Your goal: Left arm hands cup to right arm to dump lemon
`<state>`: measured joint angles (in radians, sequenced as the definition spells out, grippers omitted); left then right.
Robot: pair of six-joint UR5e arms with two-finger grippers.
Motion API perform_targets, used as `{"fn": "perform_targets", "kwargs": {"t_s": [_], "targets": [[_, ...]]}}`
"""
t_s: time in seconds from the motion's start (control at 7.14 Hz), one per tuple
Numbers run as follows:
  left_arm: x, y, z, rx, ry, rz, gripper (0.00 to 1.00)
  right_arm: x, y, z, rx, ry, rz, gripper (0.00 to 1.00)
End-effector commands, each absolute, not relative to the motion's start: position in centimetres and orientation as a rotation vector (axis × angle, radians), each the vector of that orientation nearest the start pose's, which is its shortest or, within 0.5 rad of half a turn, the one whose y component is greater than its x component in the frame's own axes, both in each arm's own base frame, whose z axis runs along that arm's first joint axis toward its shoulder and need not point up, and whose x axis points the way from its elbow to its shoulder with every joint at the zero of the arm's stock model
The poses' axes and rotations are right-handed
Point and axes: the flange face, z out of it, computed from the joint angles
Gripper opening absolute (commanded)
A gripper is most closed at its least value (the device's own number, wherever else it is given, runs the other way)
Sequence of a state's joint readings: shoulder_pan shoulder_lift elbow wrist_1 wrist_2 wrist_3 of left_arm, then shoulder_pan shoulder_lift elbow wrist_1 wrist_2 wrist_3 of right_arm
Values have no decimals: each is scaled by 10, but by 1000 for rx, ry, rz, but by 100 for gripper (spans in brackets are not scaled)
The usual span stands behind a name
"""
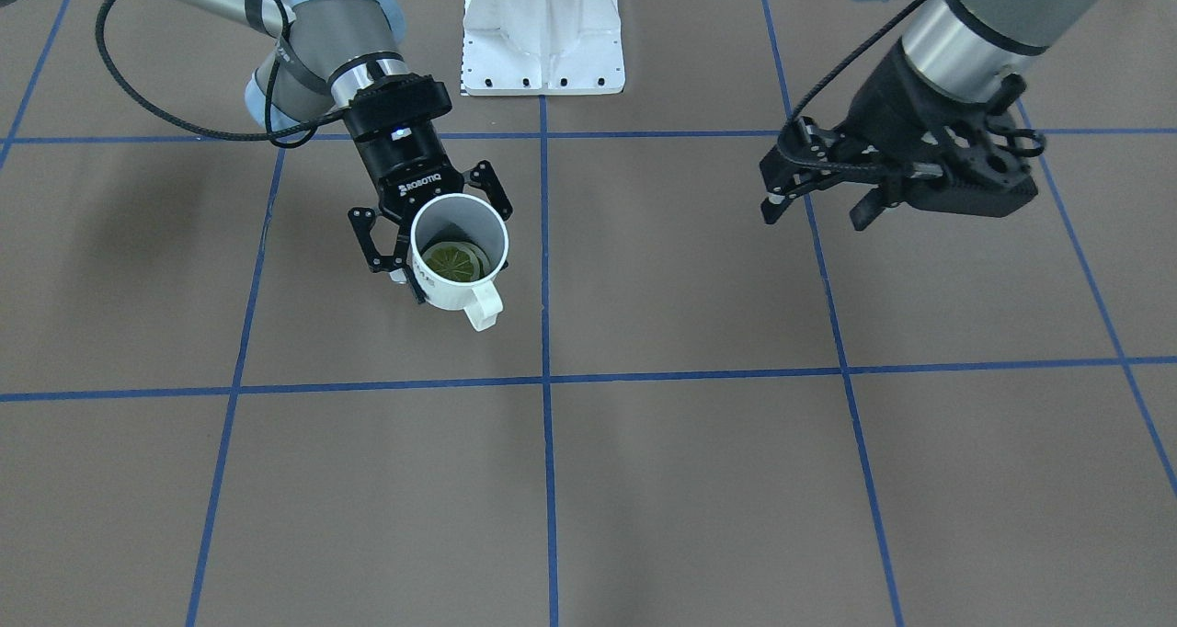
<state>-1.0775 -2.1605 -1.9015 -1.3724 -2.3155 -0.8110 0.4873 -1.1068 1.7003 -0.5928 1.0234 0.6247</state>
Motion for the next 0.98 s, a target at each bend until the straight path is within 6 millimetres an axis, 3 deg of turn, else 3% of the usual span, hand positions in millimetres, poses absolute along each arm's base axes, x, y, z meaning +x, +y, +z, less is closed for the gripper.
{"fn": "perform_targets", "kwargs": {"t_s": [0.0,0.28,0.42,0.56,0.84], "targets": [[149,-563,292,201,857,188,100,-378,-435,256,1311,-839,121,0],[76,-568,381,220,778,295,100,-326,-413,285,1242,-905,244,0],[59,-568,412,220,760,356,100,-300,-404,305,1223,-877,246,0],[48,-567,429,214,752,374,100,-281,-394,323,1235,-895,261,0],[46,-566,430,215,752,371,100,-222,-366,386,1224,-993,372,0]]}}
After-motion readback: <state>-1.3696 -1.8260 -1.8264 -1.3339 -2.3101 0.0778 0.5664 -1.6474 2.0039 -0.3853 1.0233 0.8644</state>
